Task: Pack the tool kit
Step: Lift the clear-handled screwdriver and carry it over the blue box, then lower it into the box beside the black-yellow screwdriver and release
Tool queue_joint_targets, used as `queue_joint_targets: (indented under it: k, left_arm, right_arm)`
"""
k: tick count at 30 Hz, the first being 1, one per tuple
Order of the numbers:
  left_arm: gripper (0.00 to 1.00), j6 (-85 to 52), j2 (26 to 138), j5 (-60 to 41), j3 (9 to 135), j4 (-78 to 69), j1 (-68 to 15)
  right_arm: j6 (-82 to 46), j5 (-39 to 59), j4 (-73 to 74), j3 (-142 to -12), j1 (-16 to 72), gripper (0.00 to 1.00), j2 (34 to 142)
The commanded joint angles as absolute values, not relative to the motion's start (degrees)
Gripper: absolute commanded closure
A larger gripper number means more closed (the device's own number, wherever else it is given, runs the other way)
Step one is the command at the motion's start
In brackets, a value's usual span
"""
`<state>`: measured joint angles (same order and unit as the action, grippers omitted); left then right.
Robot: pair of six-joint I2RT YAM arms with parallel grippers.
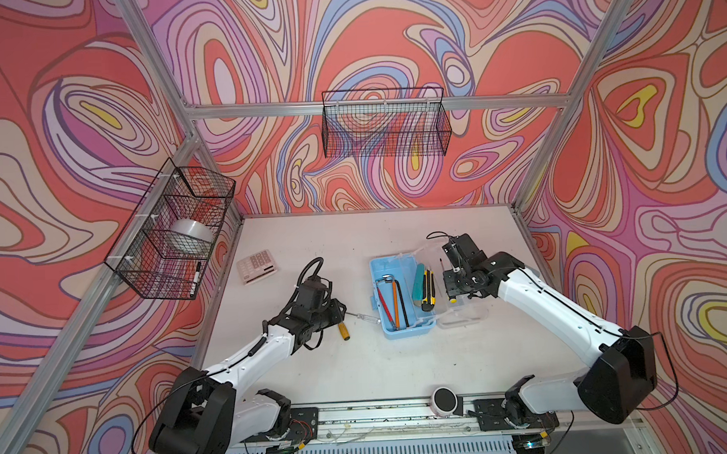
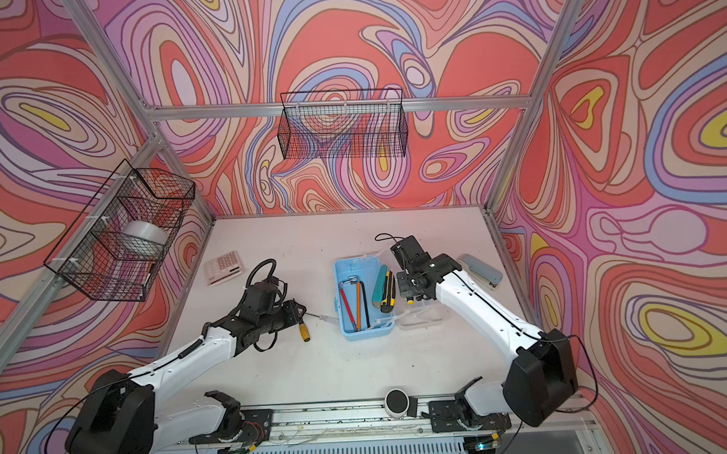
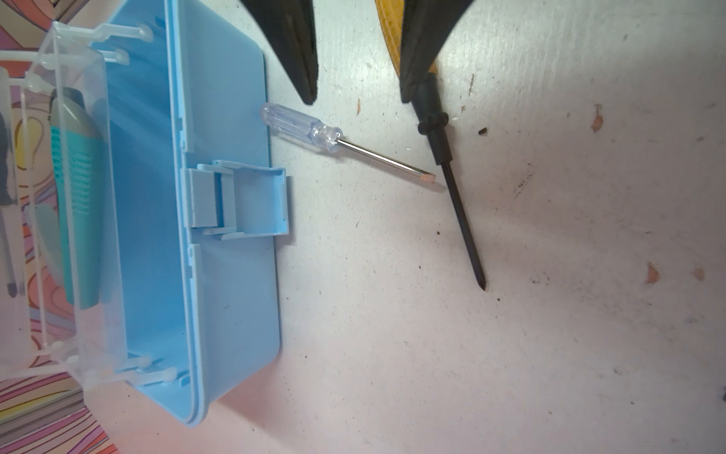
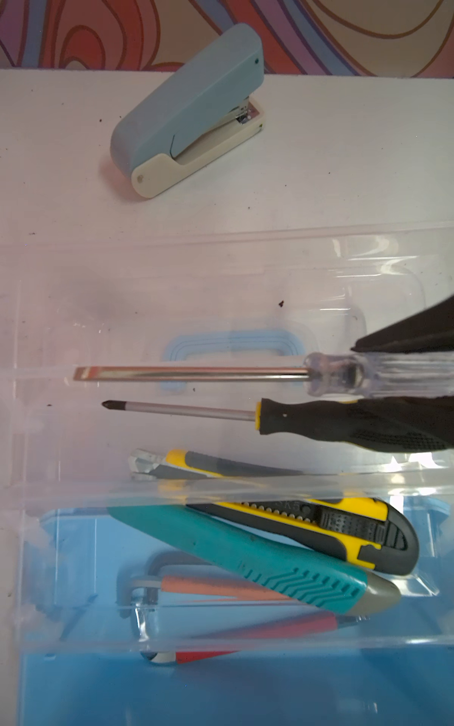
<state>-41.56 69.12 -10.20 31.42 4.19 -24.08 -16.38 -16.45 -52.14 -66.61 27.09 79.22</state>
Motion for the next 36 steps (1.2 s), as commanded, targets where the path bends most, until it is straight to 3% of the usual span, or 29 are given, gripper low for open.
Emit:
queue_joint_targets:
  k: [1, 12, 19, 22, 36]
  left_arm:
    - [0.64, -40.87, 69.51, -8.92, 32.93, 4.89, -24.43]
    - [0.64, -40.96, 69.35, -8.53, 32.97, 5.47, -24.53]
    - [0.64, -41.04, 69.39, -8.44, 33.00, 5.48, -24.62]
    - [0.64, -41.03, 69.27, -8.39, 33.02, 5.57, -24.65]
    - [0.65, -41.05, 68.67, -7.80, 32.69, 6.05, -24.68]
  right_arm:
    - [-15.64, -16.08, -50.21, -65.19, 26.16, 1.00, 78.40]
    - [-16.35, -13.95, -48.27, -63.71, 25.69, 1.00, 79.09]
    - [-16.63, -13.43, -48.08, -63.46, 25.66, 0.76, 79.21]
    - [-16.79, -13.49, -48.18, -63.54, 25.71, 0.70, 79.25]
    - [-16.18, -10.43, -48.70, -66.72, 25.71, 0.71, 77.05]
